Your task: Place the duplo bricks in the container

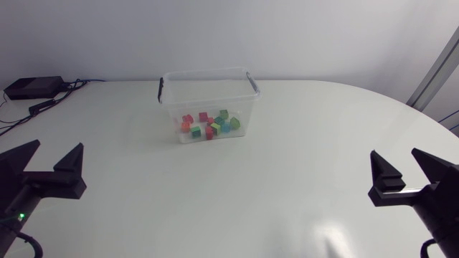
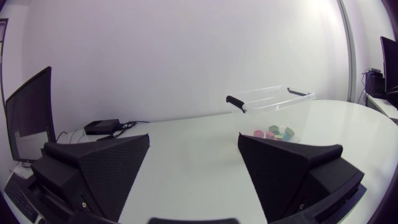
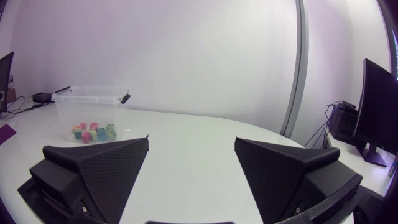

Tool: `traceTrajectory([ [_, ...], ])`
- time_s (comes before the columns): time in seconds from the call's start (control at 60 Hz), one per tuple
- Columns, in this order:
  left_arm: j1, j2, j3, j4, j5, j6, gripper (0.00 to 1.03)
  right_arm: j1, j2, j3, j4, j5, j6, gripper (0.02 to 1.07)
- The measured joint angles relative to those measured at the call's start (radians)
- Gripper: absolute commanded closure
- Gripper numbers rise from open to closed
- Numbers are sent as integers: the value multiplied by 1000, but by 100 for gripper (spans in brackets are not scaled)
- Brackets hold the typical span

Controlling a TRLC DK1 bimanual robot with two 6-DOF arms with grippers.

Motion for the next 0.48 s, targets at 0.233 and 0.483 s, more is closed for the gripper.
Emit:
traceTrajectory([
  [0.233,29,-114,-110,22,72,-68,4,-13,-57,-87,63,-26,32,7],
  [0.483,43,-171,-166,29,101,-111,4,-19,-86,-129,88,-40,47,7],
])
